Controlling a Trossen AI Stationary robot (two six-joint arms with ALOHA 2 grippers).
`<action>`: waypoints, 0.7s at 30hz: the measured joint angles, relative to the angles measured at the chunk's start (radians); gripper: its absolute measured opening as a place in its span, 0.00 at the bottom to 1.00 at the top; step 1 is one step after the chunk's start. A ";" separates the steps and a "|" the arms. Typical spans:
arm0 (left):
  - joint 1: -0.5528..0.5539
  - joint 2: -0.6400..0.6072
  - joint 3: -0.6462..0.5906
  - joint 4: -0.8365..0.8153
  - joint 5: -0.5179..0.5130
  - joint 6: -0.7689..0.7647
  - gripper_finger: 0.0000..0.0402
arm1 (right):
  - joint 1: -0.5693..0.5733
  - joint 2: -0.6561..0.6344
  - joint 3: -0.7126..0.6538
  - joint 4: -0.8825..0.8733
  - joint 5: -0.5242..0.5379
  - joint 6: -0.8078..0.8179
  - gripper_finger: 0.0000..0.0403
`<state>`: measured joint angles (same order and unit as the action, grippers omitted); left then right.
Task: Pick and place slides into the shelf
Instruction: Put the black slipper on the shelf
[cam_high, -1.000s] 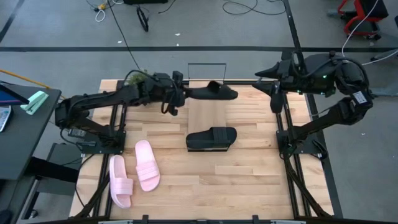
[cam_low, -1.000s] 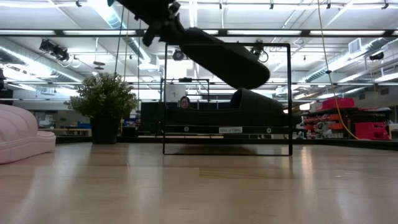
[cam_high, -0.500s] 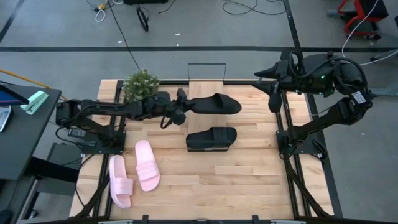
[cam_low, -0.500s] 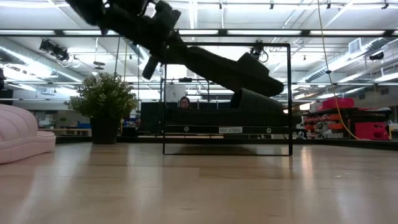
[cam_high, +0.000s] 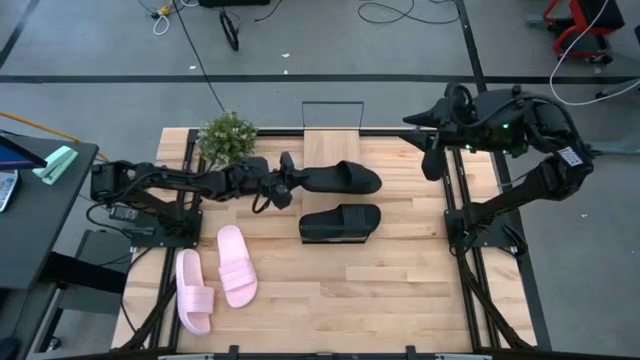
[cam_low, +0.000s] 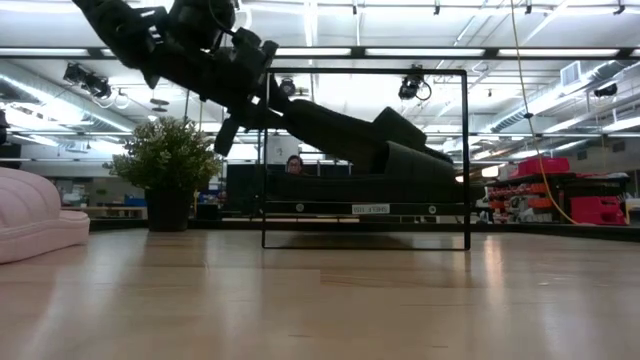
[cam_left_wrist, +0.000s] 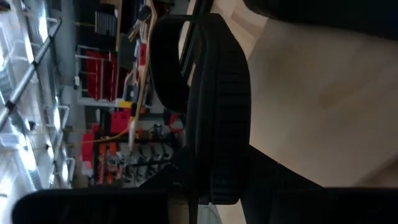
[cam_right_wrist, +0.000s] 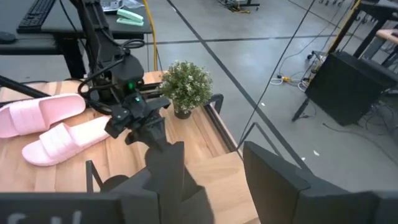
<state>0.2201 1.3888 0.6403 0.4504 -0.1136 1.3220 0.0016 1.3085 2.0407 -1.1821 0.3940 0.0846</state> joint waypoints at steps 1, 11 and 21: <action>0.002 0.004 -0.004 0.005 0.013 -0.011 0.20 | -0.002 0.003 0.000 -0.001 -0.001 0.007 0.42; 0.020 0.006 -0.057 0.012 0.069 -0.001 0.20 | -0.009 0.031 0.000 0.000 -0.002 0.046 0.42; 0.030 0.062 -0.058 0.108 0.085 0.009 0.20 | -0.009 0.041 0.000 0.001 -0.002 0.060 0.40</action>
<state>0.2504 1.4506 0.5825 0.5587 -0.0290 1.3307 -0.0074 1.3499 2.0407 -1.1816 0.3923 0.1441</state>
